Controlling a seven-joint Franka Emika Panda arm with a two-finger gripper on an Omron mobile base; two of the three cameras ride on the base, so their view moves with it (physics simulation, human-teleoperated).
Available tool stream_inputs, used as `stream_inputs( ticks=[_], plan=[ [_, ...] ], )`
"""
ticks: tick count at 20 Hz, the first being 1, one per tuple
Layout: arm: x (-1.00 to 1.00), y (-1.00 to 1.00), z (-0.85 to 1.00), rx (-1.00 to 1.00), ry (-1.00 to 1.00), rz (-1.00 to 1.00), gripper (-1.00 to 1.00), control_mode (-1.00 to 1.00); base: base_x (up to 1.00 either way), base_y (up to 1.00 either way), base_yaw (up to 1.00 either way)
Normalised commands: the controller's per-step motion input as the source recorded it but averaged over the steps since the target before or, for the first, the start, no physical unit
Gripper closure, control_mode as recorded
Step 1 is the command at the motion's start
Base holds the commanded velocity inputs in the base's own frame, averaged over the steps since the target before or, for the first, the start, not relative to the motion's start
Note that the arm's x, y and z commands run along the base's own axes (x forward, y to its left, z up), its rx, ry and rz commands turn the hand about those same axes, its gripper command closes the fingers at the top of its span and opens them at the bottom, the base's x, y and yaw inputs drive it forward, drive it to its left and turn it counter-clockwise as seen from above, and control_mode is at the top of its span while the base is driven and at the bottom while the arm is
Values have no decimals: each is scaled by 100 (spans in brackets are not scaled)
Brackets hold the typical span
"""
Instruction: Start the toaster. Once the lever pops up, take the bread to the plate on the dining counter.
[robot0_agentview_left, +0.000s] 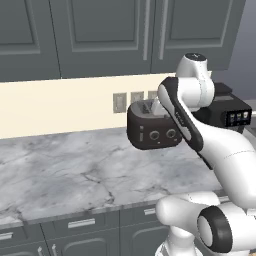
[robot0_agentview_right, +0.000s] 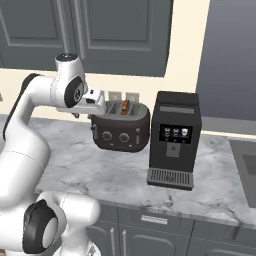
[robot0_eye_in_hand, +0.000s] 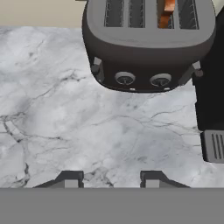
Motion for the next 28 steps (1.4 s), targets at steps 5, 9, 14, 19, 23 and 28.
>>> stream_inputs(
  ticks=[5, 9, 14, 19, 23, 28],
  plan=[
    [0, -10, 0, 0, 0, 1, -100, -100, 0, 0, 0],
    [0, -32, 0, 0, 0, 4, -100, -100, 0, 0, 0],
    [0, -40, -1, 0, 0, 5, -100, -100, 0, 0, 0],
    [0, -40, -20, 0, -1, 2, -100, -100, 0, 0, 0],
    [0, -26, -33, 0, -7, 0, -100, -100, 0, 0, 0],
    [0, -21, -22, 0, -6, 0, -100, -100, 0, 0, 0]
  ],
)
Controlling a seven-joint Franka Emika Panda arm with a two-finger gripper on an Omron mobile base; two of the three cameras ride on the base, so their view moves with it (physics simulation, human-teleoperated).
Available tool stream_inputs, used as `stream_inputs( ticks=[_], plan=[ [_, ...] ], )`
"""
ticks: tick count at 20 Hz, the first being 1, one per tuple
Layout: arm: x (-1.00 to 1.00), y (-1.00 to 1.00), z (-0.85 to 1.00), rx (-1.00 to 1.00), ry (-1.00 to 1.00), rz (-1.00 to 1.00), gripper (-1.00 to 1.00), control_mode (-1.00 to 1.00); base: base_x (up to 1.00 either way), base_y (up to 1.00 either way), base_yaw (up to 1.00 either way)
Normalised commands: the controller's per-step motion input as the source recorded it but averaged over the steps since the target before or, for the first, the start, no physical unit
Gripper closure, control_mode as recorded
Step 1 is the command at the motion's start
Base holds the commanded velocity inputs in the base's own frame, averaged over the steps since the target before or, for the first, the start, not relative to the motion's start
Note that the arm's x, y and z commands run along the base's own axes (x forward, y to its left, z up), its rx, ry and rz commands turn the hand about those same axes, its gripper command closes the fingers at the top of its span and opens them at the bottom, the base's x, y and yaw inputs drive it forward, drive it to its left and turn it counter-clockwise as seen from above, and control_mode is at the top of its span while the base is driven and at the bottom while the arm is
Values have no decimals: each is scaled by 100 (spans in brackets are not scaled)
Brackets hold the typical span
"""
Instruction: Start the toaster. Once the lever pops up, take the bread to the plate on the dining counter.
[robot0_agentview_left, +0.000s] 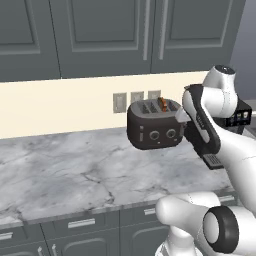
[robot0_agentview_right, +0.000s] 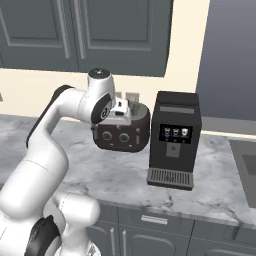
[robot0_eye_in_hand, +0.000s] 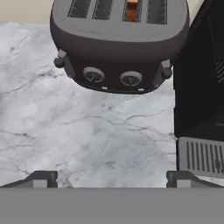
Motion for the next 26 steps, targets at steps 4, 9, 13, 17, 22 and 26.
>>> stream_inputs(
  ticks=[4, 9, 13, 17, 22, 26],
  plan=[
    [4, -18, -7, 0, -2, 0, -100, -100, 0, 0, 0],
    [19, -10, -4, 0, 0, 0, -100, -100, 0, 0, 0],
    [28, -2, 0, 0, 0, 0, -100, -100, 0, 0, 0],
    [27, -7, 0, 0, 0, 0, -100, -100, 0, 0, 0],
    [22, -4, 0, 0, 0, 0, -100, -100, 0, 0, 0],
    [26, -4, -6, 0, 0, 0, -100, -100, 0, 0, 0]
  ],
)
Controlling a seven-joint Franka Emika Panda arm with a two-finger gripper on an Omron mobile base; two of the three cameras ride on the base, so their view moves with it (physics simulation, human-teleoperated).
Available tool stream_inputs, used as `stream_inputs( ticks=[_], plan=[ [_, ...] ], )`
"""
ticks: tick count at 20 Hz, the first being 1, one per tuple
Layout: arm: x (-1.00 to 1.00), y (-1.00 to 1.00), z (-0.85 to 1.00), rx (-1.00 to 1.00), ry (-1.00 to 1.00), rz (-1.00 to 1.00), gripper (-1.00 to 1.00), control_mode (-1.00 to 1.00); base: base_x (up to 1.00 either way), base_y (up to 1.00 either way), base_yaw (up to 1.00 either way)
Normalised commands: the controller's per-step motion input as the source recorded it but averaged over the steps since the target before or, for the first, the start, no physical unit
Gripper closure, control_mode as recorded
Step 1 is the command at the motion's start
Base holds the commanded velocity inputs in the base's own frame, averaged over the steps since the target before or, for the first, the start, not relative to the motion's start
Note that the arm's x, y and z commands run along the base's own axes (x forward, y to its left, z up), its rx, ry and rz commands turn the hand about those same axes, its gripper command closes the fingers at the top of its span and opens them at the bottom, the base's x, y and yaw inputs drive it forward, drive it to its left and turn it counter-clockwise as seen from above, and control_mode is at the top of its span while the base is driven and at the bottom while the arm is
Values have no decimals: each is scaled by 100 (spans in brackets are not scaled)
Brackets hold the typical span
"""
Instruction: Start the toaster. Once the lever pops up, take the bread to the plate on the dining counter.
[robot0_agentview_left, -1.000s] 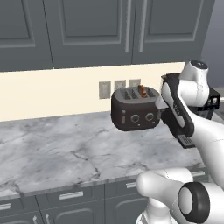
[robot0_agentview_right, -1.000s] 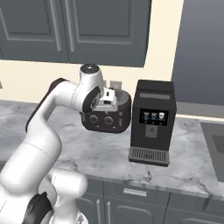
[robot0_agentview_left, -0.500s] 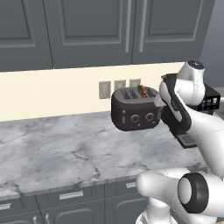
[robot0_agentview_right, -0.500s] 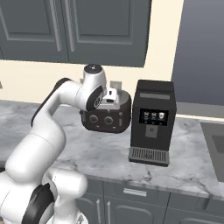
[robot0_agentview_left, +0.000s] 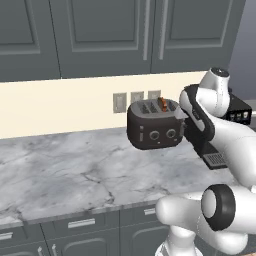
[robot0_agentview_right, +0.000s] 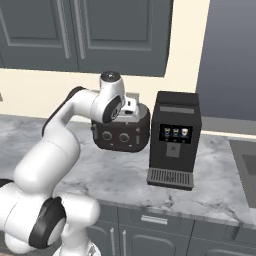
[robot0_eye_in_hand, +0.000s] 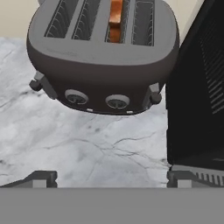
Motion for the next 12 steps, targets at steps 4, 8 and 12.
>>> stream_inputs(
  ticks=[4, 8, 12],
  plan=[
    [28, -6, -18, 0, 0, 0, -100, -100, 0, 0, 0],
    [25, -10, -28, 0, 0, 0, -100, -100, 0, 0, 0],
    [19, -15, -32, 0, 0, 0, -100, -100, 0, 0, 0]
  ],
)
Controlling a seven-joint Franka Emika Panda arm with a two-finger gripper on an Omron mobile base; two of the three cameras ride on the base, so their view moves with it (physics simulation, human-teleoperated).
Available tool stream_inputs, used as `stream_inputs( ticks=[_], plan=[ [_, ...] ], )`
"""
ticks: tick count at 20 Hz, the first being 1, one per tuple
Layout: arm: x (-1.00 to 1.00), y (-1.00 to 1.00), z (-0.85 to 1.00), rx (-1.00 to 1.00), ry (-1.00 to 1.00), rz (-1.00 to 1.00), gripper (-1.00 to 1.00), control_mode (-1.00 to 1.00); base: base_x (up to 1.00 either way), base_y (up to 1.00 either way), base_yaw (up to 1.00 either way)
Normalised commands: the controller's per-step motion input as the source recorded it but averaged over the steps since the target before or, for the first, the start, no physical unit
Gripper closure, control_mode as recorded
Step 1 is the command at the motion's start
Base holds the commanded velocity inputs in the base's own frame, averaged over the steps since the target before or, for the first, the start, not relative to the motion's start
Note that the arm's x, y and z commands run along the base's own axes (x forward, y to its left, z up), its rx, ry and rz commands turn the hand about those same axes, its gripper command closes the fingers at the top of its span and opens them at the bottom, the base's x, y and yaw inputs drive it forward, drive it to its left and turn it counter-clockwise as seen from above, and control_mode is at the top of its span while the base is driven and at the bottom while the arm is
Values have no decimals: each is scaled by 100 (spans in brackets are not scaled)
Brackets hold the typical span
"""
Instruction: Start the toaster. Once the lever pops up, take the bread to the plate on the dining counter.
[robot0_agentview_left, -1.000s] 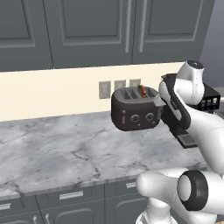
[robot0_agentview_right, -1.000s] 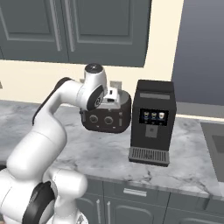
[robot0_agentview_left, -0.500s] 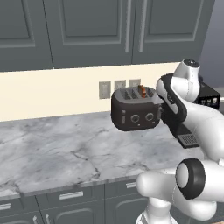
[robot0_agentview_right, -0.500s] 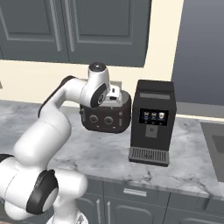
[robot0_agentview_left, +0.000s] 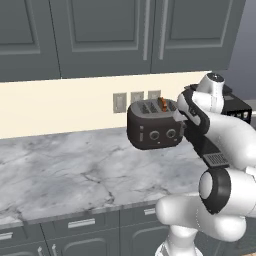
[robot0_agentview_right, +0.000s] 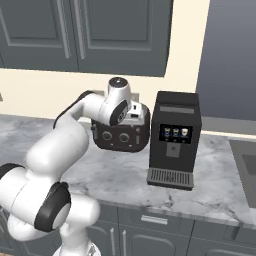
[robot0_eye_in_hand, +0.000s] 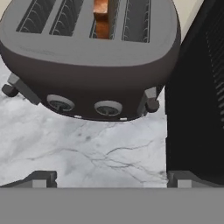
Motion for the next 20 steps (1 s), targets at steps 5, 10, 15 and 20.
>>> stream_inputs(
  ticks=[5, 10, 15, 20],
  plan=[
    [20, -5, -25, 0, 0, 0, -100, -100, 0, 0, 0],
    [30, 0, -16, 0, 0, 0, -100, -100, 0, 0, 0],
    [21, 0, -10, 0, 0, 0, -100, -100, 0, 0, 0],
    [9, 0, -9, 0, 0, 0, -100, -100, 0, 0, 0]
  ],
)
